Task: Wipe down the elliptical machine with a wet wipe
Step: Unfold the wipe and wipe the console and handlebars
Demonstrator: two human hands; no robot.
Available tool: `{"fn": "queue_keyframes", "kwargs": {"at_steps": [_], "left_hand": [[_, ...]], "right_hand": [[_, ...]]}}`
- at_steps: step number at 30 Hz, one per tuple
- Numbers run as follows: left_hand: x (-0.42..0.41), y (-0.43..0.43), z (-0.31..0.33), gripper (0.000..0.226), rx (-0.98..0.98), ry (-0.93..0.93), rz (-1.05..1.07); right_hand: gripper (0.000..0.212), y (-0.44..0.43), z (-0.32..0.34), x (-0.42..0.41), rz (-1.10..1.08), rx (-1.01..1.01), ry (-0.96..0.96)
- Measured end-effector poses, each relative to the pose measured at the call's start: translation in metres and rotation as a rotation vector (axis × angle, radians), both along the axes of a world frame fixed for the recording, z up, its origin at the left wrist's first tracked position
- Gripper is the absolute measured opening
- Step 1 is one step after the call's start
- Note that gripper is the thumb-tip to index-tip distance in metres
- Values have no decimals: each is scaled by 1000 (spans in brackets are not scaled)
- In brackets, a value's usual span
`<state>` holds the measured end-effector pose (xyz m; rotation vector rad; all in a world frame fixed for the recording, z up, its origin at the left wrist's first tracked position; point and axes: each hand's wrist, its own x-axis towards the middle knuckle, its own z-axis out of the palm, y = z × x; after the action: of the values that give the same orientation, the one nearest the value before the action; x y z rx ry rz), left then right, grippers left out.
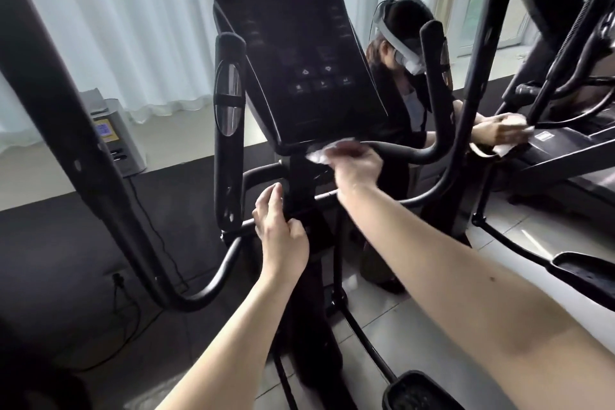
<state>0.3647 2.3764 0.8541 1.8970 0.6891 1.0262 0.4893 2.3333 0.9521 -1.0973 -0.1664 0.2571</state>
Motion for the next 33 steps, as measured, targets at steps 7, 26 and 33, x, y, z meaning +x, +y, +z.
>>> {"fn": "queue_keyframes", "kwargs": {"at_steps": [7, 26, 33], "left_hand": [[9, 15, -3, 72, -1, 16, -28], [42, 45, 2, 84, -33, 53, -74], [50, 54, -5, 77, 52, 47, -61]], "right_hand": [[30, 6, -17, 31, -186, -78, 37], [17, 50, -82, 26, 7, -184, 63], [7, 54, -73, 30, -29, -106, -157]]}}
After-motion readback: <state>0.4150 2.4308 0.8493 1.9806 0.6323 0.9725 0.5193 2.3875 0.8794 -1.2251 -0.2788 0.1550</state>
